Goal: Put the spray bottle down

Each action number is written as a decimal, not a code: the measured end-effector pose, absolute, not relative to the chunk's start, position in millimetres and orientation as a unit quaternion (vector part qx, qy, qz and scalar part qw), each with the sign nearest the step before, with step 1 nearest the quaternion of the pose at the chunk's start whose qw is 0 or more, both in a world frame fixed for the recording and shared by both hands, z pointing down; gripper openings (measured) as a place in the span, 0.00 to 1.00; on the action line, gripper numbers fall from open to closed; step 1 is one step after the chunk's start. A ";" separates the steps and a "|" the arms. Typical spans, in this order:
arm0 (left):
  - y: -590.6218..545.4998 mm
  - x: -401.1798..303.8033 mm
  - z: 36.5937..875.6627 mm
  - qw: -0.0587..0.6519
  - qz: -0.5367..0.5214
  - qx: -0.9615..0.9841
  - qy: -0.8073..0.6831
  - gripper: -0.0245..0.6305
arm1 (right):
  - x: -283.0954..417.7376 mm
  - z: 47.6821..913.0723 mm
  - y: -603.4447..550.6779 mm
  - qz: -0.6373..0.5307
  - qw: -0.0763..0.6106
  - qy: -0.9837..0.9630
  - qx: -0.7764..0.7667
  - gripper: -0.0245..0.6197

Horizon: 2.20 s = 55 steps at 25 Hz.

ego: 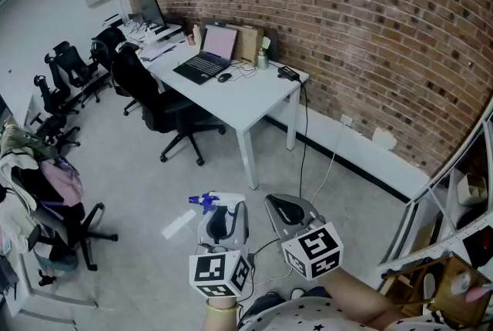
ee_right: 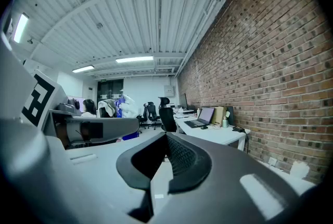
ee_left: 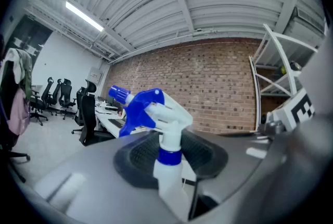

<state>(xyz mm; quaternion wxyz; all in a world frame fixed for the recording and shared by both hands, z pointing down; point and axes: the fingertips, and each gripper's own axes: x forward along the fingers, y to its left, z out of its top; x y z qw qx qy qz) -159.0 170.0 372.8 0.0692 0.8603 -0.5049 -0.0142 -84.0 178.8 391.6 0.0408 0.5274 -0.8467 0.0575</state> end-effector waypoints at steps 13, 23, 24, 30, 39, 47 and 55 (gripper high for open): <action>145.8 -155.0 390.6 0.095 -0.021 0.867 -0.489 0.23 | -71.6 402.9 156.2 0.062 0.049 -0.832 0.549 0.04; 55.3 -113.9 399.2 0.084 -0.012 0.856 -0.510 0.23 | -22.3 407.1 60.8 0.052 0.043 -0.843 0.533 0.04; 41.4 -107.0 399.1 0.083 -0.012 0.853 -0.515 0.23 | -13.5 406.4 45.9 0.053 0.043 -0.846 0.529 0.04; -36.3 -59.0 385.6 0.067 -0.023 0.832 -0.550 0.23 | 33.7 404.0 -41.4 0.055 0.050 -0.873 0.483 0.04; -132.7 -25.0 385.5 0.067 -0.008 0.806 -0.588 0.23 | 71.3 404.0 -137.1 0.046 0.058 -0.892 0.446 0.04; -215.1 -25.8 394.4 0.087 -0.007 0.796 -0.599 0.23 | 76.4 411.1 -209.8 0.049 0.058 -0.894 0.441 0.04; -340.2 -39.2 387.1 0.055 -0.029 0.811 -0.581 0.23 | 48.0 407.3 -324.8 0.036 0.053 -0.895 0.442 0.04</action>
